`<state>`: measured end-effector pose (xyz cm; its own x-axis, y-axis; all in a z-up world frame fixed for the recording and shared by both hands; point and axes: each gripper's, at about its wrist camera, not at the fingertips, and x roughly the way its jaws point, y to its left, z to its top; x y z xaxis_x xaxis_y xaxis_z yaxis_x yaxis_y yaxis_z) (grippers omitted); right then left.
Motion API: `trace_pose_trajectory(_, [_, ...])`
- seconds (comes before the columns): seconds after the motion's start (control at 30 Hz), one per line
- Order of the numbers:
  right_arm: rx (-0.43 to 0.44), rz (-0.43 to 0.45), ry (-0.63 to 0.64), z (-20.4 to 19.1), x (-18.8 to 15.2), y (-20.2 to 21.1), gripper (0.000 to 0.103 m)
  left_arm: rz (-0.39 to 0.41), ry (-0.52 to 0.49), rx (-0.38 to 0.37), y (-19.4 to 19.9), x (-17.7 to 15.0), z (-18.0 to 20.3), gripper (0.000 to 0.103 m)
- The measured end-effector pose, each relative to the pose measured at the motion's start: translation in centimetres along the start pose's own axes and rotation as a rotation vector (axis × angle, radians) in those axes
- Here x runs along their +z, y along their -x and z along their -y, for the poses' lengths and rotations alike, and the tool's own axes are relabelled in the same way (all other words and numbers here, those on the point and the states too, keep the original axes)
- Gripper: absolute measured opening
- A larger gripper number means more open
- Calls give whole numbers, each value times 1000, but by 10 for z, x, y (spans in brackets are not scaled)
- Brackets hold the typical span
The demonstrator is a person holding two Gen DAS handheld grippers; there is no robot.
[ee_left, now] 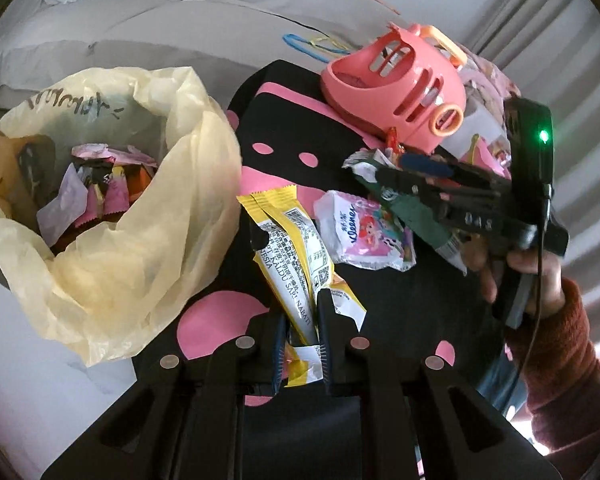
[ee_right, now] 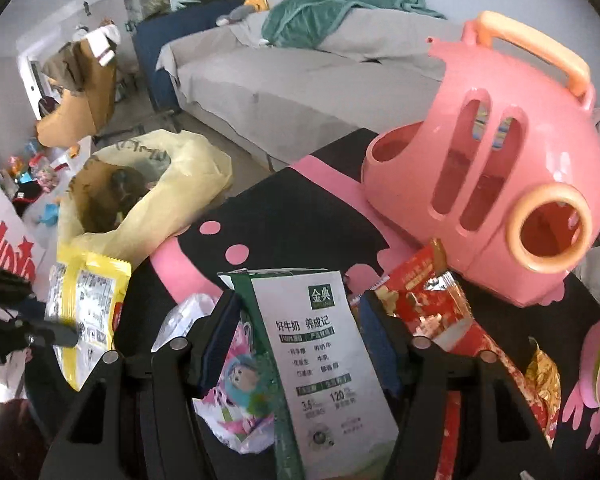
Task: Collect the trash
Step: 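Lift the yellow snack bar and green-and-white milk carton off the mat with both grippers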
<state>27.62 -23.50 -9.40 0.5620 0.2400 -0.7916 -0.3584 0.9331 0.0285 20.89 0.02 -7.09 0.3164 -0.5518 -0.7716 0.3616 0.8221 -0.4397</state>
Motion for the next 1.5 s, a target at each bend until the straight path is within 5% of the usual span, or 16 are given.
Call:
trace_pose_trajectory(0.17, [90, -11, 21, -17, -24, 13, 58, 9, 37, -3, 2, 2, -17, 15])
trace_pose_trajectory(0.37, [5, 76, 13, -5, -55, 53, 58, 7, 60, -11, 0, 2, -24, 15])
trace_pose_trajectory(0.53, [-11, 80, -123, 31, -78, 62, 59, 7, 59, -19, 0, 2, -22, 15])
trace_pose_trajectory(0.83, [82, 82, -242, 42, -90, 54, 67, 17, 59, -6, 5, 3, -20, 15])
trace_pose_trajectory(0.93, [197, 44, -182, 21, -89, 55, 66, 21, 63, -3, 7, 3, -21, 15])
trace_pose_trajectory(1.17, [29, 95, -2, -13, -62, 59, 65, 18, 59, -2, 7, 2, -21, 15])
trace_pose_trajectory(1.5, [-72, -39, -59, -6, -3, -6, 65, 41, 50, -3, 13, 2, -20, 15])
